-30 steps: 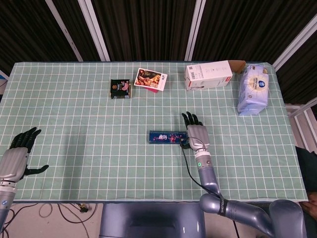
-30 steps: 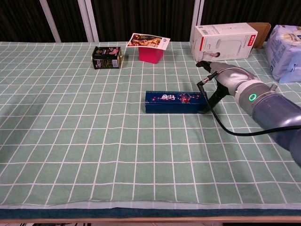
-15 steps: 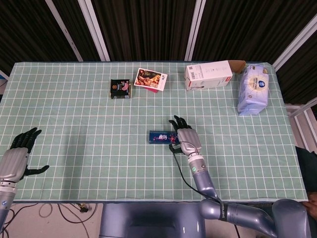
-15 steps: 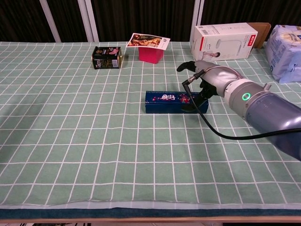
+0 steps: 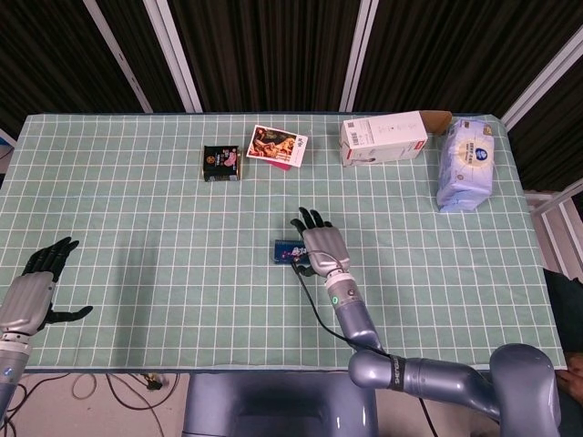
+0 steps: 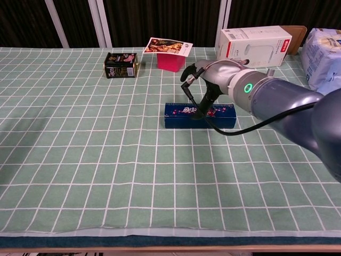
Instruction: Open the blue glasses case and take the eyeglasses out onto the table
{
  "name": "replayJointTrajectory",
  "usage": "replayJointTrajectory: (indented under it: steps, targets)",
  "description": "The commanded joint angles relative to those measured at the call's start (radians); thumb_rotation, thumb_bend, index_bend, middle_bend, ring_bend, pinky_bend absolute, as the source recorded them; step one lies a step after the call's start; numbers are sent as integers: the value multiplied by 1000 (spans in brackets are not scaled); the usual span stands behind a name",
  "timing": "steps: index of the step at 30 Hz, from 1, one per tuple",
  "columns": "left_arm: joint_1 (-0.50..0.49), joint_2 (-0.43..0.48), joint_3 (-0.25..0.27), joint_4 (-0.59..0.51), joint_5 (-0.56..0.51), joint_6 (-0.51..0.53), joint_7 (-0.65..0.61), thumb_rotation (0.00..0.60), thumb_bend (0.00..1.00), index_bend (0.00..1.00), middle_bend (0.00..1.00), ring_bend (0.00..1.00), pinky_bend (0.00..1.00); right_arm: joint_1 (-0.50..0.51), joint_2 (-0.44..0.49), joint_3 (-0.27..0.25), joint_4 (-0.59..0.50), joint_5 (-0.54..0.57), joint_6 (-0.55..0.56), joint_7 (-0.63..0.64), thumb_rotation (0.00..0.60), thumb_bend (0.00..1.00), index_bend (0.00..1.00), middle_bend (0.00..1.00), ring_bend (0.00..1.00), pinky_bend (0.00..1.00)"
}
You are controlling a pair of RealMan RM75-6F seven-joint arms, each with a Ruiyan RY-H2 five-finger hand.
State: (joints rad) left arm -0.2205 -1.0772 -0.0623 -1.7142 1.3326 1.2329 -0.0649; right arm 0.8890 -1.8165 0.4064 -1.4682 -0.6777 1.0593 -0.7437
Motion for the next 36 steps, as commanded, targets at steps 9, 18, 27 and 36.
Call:
replayJointTrajectory:
  steps: [9, 18, 27, 36]
  targets:
    - [-9, 13, 2, -19, -11, -23, -3, 600, 0, 0, 0, 0, 0, 91, 7, -4, -16, 203, 51, -204, 600, 282, 198, 0, 0, 246]
    - [-10, 11, 1, -24, -19, -22, 11, 600, 0, 0, 0, 0, 0, 147, 0, 13, -33, 297, 82, -255, 600, 351, 198, 0, 0, 246]
    - [-10, 19, 0, -27, -22, -24, -6, 600, 0, 0, 0, 0, 0, 179, -25, 10, -21, 343, 94, -255, 600, 360, 211, 0, 0, 246]
    - [-10, 27, 0, -29, -18, -26, -24, 600, 0, 0, 0, 0, 0, 180, -49, -5, -5, 333, 94, -206, 600, 448, 229, 0, 0, 246]
